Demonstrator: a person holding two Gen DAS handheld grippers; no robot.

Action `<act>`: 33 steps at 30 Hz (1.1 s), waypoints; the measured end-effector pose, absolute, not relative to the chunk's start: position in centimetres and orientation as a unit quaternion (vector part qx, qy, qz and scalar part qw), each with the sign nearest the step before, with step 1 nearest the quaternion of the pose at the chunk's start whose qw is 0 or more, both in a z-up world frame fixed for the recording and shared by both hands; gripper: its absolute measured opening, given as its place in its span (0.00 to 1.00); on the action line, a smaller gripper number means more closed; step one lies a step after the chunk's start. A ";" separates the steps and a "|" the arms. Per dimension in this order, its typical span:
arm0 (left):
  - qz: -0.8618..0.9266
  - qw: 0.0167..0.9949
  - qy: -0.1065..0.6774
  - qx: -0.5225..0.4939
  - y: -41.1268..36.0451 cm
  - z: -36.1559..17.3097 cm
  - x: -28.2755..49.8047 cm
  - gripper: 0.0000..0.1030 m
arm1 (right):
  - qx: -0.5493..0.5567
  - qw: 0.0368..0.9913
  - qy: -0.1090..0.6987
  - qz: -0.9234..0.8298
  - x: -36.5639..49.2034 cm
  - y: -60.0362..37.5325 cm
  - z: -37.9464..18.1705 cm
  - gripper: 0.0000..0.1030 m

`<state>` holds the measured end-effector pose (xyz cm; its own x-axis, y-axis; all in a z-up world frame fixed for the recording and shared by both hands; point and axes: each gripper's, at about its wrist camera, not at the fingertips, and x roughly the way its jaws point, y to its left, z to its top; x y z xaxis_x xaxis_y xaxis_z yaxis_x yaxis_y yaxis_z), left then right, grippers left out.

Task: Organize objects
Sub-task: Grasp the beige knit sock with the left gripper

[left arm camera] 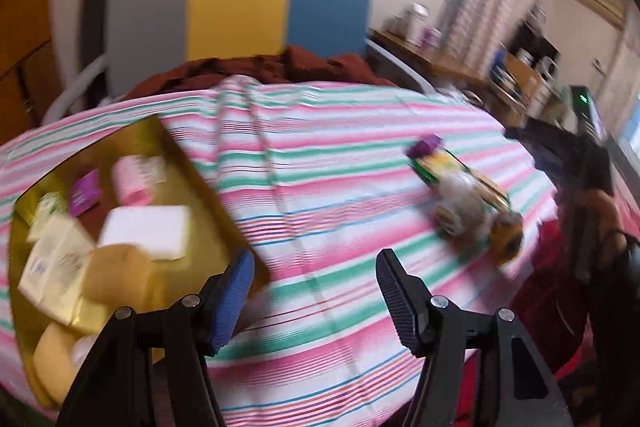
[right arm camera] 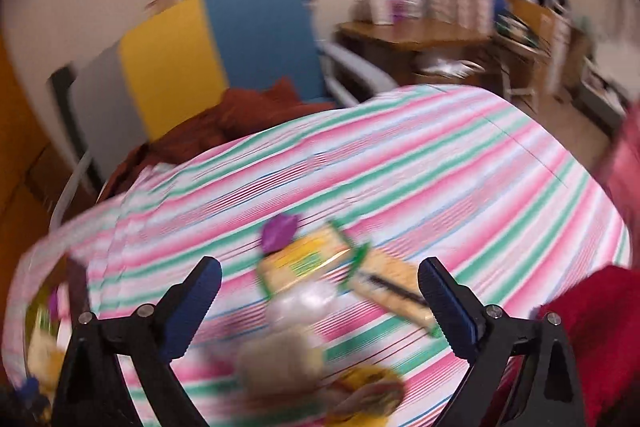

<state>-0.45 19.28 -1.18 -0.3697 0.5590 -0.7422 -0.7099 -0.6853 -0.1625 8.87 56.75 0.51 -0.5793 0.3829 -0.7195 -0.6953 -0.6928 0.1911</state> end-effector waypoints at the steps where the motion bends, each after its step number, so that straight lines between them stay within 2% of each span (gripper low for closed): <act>1: 0.817 0.396 0.103 -0.406 20.4 -1.3 -0.2 0.62 | -0.331 0.322 0.249 0.851 9.3 57.7 0.0 0.97; 6: 0.782 0.447 0.127 -0.416 25.2 -2.2 0.7 0.62 | -0.306 0.315 0.368 0.819 11.6 61.4 -2.7 0.97; 8: 0.768 0.462 0.129 -0.425 27.0 -2.6 0.9 0.63 | -0.284 0.311 0.390 0.819 12.4 61.7 -2.7 0.97; 11: 0.746 0.479 0.124 -0.445 29.9 -3.4 1.0 0.63 | -0.279 0.302 0.400 0.819 12.4 61.8 -2.9 0.97; 16: 0.722 0.496 0.114 -0.470 34.7 -4.4 1.0 0.79 | -0.274 0.290 0.405 0.823 12.2 61.7 -2.8 0.98; 26: 0.695 0.479 0.104 -0.525 42.2 -7.5 0.5 0.86 | -0.257 0.270 0.430 0.823 12.8 62.2 -3.3 0.98; 33: 0.691 0.454 0.108 -0.552 44.8 -9.8 0.0 0.86 | -0.250 0.262 0.440 0.822 12.7 62.4 -3.4 0.99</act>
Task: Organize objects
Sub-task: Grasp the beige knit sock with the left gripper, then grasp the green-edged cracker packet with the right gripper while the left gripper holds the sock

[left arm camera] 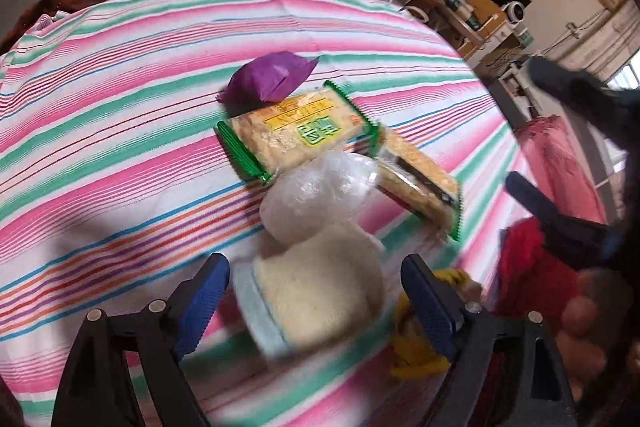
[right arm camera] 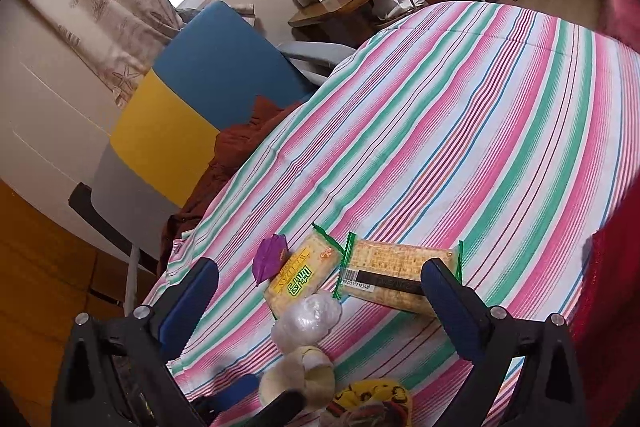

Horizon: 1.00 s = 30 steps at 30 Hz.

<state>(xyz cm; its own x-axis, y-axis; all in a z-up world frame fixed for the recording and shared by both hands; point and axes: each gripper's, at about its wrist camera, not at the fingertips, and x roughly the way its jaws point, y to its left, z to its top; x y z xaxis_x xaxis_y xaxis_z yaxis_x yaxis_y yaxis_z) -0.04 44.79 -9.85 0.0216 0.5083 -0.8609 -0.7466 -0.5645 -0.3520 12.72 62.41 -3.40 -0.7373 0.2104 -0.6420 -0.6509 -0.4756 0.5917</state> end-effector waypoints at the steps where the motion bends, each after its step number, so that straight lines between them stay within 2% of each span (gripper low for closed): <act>1: 0.690 0.451 0.112 -0.554 45.0 -10.2 0.0 0.84 | -0.250 0.261 0.440 0.822 12.7 62.4 -3.4 0.99; 2: 0.694 0.451 0.114 -0.549 45.0 -10.4 0.1 0.82 | -0.250 0.261 0.441 0.822 12.7 62.4 -3.4 0.99; 3: 0.701 0.452 0.117 -0.539 44.7 -10.3 0.1 0.76 | -0.250 0.260 0.441 0.822 12.7 62.4 -3.4 0.99; 7: 0.696 0.472 0.134 -0.524 43.5 -9.9 0.5 0.70 | -0.253 0.259 0.441 0.822 12.6 62.5 -3.5 0.99; 15: 0.712 0.487 0.164 -0.478 36.5 -9.4 0.6 0.70 | -0.262 0.262 0.440 0.818 12.4 62.6 -3.7 0.99; 23: 0.718 0.484 0.133 -0.482 33.7 -10.0 -0.9 0.70 | -0.333 0.225 0.432 0.807 10.5 62.7 -4.5 0.99; 25: 0.721 0.485 0.138 -0.475 34.1 -10.2 -0.3 0.71 | -0.374 0.221 0.398 0.808 9.7 63.1 -4.0 0.99; 30: 0.719 0.491 0.122 -0.476 33.7 -10.4 -0.6 0.71 | -0.504 0.184 0.244 0.808 7.1 63.8 -3.7 0.99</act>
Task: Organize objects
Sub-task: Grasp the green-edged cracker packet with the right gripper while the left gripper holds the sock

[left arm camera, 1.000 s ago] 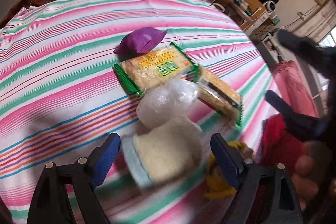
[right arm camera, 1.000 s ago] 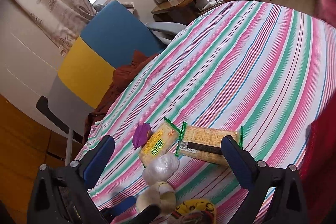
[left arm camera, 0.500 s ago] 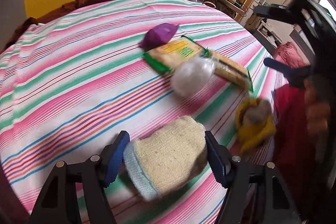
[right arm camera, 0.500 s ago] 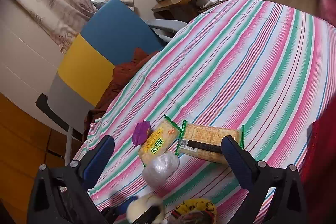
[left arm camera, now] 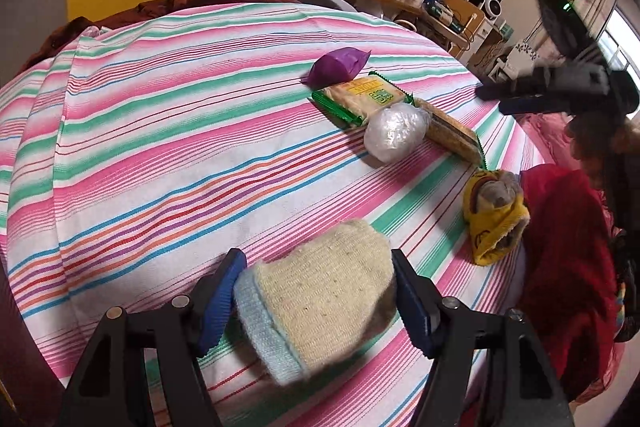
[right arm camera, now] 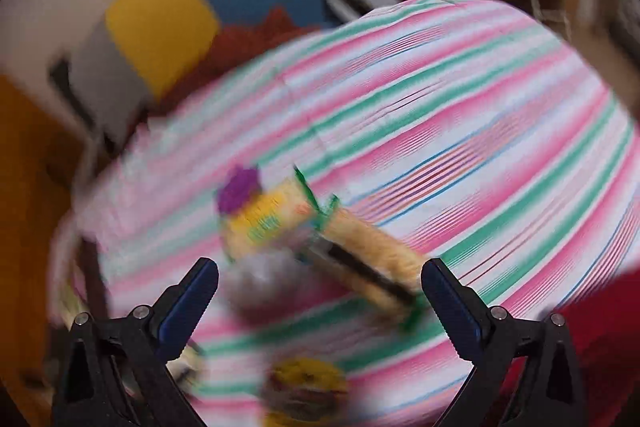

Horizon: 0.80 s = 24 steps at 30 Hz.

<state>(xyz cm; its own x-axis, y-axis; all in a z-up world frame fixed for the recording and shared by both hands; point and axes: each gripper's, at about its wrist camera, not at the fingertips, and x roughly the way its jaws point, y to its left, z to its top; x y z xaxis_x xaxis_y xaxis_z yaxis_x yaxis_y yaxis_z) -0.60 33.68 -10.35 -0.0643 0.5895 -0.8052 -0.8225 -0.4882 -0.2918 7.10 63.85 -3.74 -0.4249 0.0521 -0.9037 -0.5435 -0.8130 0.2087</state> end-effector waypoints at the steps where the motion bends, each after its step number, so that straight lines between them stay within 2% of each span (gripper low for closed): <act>1: 0.719 0.491 0.119 -0.478 33.7 -10.3 -0.7 0.71 | -0.524 0.178 0.214 0.805 6.8 63.7 -4.1 0.99; 4: 0.722 0.491 0.109 -0.475 33.5 -10.3 -0.6 0.71 | -0.582 0.157 0.114 0.790 5.4 63.0 -5.6 0.99; 9: 0.724 0.491 0.110 -0.471 33.6 -10.5 -0.5 0.72 | -0.627 0.119 0.059 0.768 3.4 62.6 -8.5 0.94; 12: 0.726 0.491 0.113 -0.468 33.7 -10.6 -0.4 0.73 | -0.644 0.120 0.060 0.753 2.6 63.1 -9.9 0.81; 14: 0.727 0.491 0.115 -0.465 33.8 -10.6 -0.3 0.73 | -0.649 0.130 0.073 0.746 2.6 64.0 -10.5 0.67; 16: 0.729 0.490 0.118 -0.463 33.9 -10.6 -0.3 0.73 | -0.645 0.120 0.096 0.748 3.0 64.4 -10.6 0.59; 17: 0.730 0.489 0.119 -0.462 33.9 -10.6 -0.2 0.74 | -0.642 0.116 0.102 0.751 3.3 64.5 -10.3 0.50; 24: 0.736 0.489 0.145 -0.445 34.1 -10.4 0.7 0.70 | -0.620 0.144 0.113 0.763 5.4 64.7 -7.7 0.47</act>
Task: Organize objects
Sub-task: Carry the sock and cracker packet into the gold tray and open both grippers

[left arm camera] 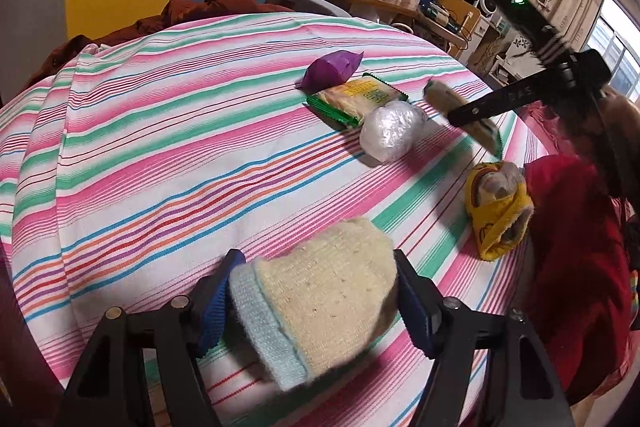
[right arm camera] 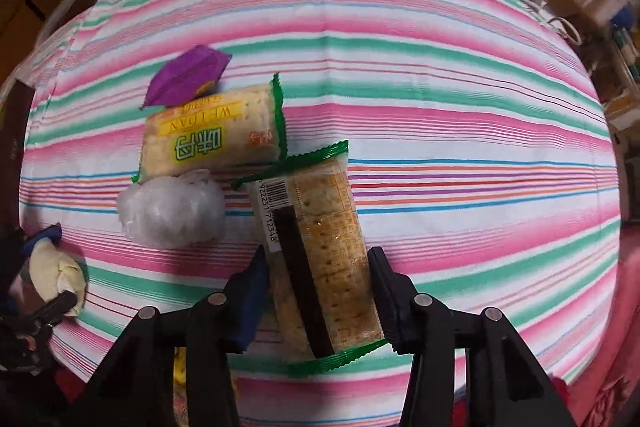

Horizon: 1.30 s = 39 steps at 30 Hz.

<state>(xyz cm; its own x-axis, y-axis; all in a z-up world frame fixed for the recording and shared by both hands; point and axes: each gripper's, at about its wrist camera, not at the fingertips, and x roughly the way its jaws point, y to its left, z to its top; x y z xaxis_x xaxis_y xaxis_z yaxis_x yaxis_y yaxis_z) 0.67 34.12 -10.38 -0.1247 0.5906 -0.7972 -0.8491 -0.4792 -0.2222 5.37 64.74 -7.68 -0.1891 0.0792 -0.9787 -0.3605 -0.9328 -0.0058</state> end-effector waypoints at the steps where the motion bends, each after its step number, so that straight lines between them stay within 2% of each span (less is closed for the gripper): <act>1: 0.736 0.489 0.149 -0.443 34.1 -10.3 0.8 0.69 | -0.614 0.150 0.116 0.766 5.7 64.8 -7.2 0.47; 11: 0.765 0.472 0.126 -0.419 30.3 -6.4 0.7 0.68 | -0.514 0.154 0.146 0.831 8.2 61.3 -0.1 0.47; 19: 0.809 0.443 0.078 -0.380 24.4 -1.9 0.0 0.68 | -0.457 0.068 0.178 0.869 5.3 53.4 3.3 0.47; 27: 0.864 0.354 0.023 -0.358 14.8 0.1 -2.5 0.68 | -0.460 -0.044 0.187 0.867 -1.5 41.7 2.1 0.47; 32: 0.886 0.286 -0.010 -0.365 9.2 -0.5 -4.8 0.68 | -0.471 -0.105 0.182 0.857 -5.5 34.3 1.0 0.47; 39: 0.901 0.213 -0.041 -0.375 3.6 -2.0 -7.6 0.68 | -0.501 -0.143 0.180 0.834 -8.6 27.9 -1.0 0.47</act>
